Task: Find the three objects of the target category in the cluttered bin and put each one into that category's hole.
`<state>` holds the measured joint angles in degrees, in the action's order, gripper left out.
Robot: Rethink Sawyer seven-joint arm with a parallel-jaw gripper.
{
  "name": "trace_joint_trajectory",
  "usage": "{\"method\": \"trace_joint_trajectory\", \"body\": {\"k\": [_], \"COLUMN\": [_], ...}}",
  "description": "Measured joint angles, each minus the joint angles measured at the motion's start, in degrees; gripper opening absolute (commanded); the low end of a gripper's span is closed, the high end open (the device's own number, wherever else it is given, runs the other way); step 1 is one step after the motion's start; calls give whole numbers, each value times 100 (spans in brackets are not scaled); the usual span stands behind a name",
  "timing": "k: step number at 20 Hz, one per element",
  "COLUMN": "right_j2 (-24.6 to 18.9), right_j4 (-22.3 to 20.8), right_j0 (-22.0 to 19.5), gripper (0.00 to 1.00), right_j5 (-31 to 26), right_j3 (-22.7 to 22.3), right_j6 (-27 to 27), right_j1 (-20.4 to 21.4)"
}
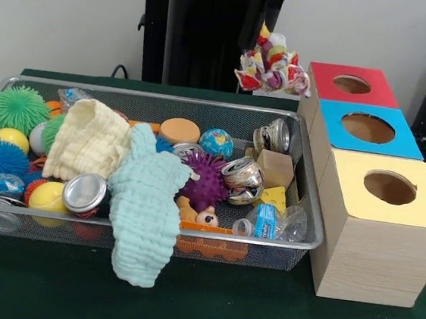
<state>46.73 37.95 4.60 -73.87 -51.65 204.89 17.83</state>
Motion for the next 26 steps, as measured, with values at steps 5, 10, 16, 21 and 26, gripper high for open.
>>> {"method": "trace_joint_trajectory", "body": {"k": [5, 10, 16, 21, 26], "right_j2": [-55, -102, -127, -145, -144], "right_j4": [-15, -24, -25, -18, 116], "right_j0": [0, -1, -1, -5, -54], "gripper": [0, 0, 0, 0, 0], "right_j5": [0, 0, 1, -4, -141], "right_j3": [38, 67, 286, 634, 1152], "right_j6": [0, 0, 0, 1, 11], "right_j1": [-71, -156, -321, -504, -731]}}
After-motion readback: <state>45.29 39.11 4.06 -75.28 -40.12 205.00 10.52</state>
